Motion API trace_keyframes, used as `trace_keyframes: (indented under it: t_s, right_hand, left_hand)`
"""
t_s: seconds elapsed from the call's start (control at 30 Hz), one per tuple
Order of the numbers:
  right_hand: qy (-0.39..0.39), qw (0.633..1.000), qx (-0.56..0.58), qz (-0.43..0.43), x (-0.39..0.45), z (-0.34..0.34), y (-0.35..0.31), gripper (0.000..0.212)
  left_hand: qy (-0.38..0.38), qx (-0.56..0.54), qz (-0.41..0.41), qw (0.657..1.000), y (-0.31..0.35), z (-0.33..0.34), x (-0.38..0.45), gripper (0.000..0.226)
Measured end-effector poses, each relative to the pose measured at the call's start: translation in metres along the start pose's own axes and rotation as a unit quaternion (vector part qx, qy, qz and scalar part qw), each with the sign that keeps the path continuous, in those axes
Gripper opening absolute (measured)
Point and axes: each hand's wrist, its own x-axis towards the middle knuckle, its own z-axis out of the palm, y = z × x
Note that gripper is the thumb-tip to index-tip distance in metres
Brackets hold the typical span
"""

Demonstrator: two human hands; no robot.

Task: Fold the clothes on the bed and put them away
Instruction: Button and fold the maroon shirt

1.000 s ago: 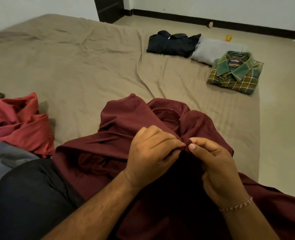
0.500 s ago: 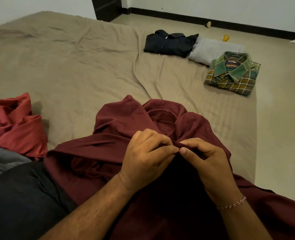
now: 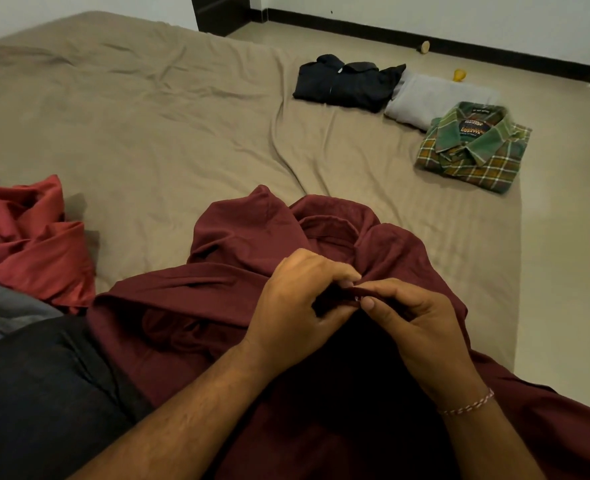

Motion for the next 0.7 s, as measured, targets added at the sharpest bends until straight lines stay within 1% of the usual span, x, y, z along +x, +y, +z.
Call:
trace_keyframes:
  t_s: [0.07,0.17,0.3,0.5,0.63,0.7]
  right_hand:
    - [0.006,1.0,-0.023,-0.015,0.001,0.001,0.003,0.02]
    - [0.029,0.997,-0.067,-0.038,0.0,0.003,0.008,0.017]
    - [0.062,0.997,-0.026,-0.038,0.0,0.007,0.009,0.012]
    - [0.056,0.996,0.003,-0.065,-0.001,0.009,0.008,0.013]
    - [0.056,0.994,-0.007,-0.094,-0.001,0.011,0.012,0.013]
    - [0.058,0.991,-0.031,-0.115,-0.002,0.012,0.014,0.013]
  left_hand:
    - [-0.023,0.022,-0.031,0.999,-0.001,-0.001,0.0,0.032]
    - [-0.056,0.043,-0.059,0.996,-0.005,-0.001,-0.001,0.024]
    - [-0.045,0.041,-0.071,0.996,-0.002,-0.001,0.0,0.015]
    - [-0.034,0.007,-0.072,0.997,-0.001,-0.002,0.002,0.013]
    - [-0.032,0.01,-0.07,0.997,0.001,-0.003,0.002,0.016]
    - [-0.03,0.005,-0.073,0.997,0.003,-0.002,0.002,0.017]
